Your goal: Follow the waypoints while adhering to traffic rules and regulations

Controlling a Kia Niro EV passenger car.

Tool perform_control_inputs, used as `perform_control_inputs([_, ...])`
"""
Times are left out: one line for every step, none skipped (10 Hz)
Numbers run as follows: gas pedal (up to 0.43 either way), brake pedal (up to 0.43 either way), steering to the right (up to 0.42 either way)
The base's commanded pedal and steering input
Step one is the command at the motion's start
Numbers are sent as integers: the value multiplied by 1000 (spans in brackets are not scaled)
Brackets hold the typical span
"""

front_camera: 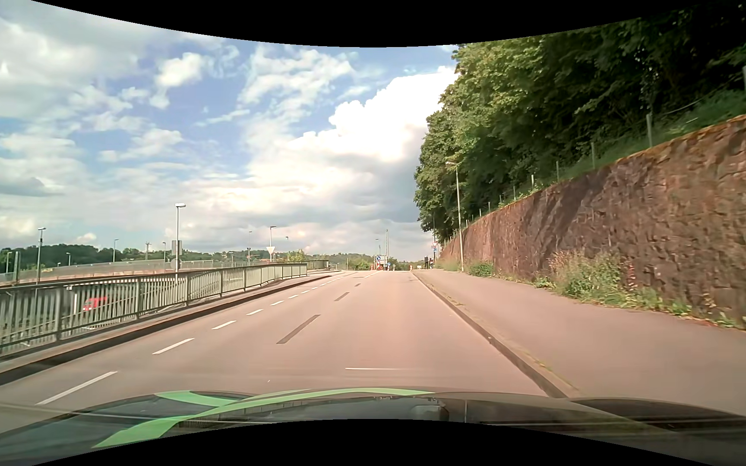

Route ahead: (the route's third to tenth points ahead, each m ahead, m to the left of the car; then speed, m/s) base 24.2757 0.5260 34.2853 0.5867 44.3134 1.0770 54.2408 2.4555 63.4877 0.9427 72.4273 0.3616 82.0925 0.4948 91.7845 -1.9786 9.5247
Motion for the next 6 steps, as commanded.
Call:
perform_control_inputs([197, 0, -8])
perform_control_inputs([197, 0, -7])
perform_control_inputs([197, 0, -7])
perform_control_inputs([197, 0, -7])
perform_control_inputs([197, 0, -7])
perform_control_inputs([197, 0, -7])
